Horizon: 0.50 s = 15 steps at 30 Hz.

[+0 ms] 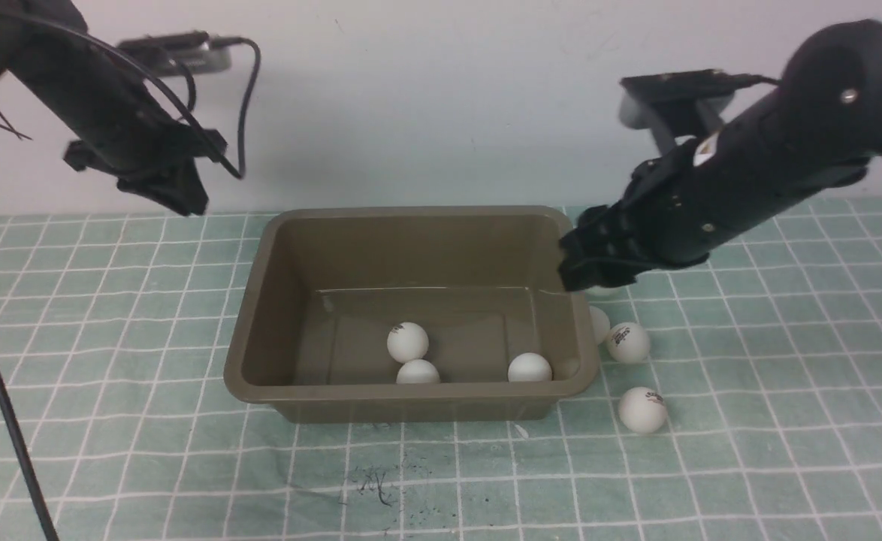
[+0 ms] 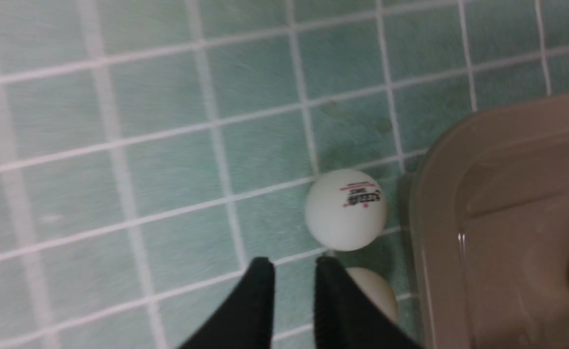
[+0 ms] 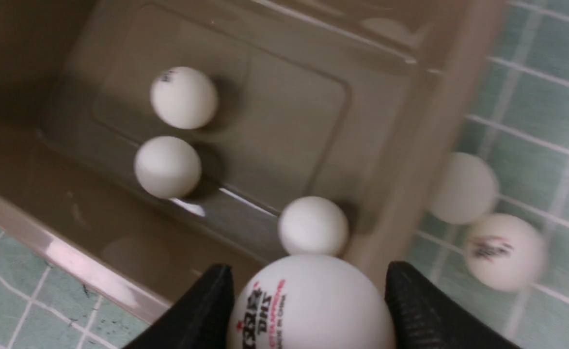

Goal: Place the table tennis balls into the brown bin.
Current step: 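Release the ping pong ball into the bin and lift the gripper away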

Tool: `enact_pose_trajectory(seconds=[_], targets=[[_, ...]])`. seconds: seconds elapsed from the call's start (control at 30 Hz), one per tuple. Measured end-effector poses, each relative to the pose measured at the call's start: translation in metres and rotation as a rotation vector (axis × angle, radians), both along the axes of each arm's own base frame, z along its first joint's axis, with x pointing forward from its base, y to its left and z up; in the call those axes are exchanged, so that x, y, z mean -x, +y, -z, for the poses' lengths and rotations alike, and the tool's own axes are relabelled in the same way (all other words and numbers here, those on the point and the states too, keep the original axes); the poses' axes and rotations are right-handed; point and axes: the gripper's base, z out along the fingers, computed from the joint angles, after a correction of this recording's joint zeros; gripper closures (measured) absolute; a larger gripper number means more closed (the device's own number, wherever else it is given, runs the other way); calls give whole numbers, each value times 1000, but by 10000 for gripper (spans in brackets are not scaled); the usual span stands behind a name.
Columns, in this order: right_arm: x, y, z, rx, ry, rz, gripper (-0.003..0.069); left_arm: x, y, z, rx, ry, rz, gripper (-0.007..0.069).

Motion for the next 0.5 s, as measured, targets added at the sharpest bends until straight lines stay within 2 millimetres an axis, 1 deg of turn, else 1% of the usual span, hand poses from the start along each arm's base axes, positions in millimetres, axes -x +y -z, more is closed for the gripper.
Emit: enact_pose_trajectory(seconds=[0.03,0.1,0.13,0.17,0.23,0.27,0.33,0.43,0.5], targets=[[-2,2,1,1,3,-3,262,-1,0,2,-1,4,3,482],[-5,9,6,9,27,-21,195,-5,-5,25,12,45,23,389],[-6,11,7,13,38,-26,163,-6,-5,31,12,56,26,358],[-6,12,6,17,53,-34,111,-9,-6,44,13,80,30,288],[-6,13,2,21,58,-41,53,-11,-6,60,14,110,32,193],[-6,13,1,21,56,-43,43,-12,-6,66,14,122,33,151],[-6,13,-2,20,52,-45,26,-13,-8,71,41,129,28,83],[-7,12,-3,25,48,-46,24,-13,-10,73,75,133,21,31],[-7,12,-3,32,45,-46,24,-14,-11,73,90,133,18,25]])
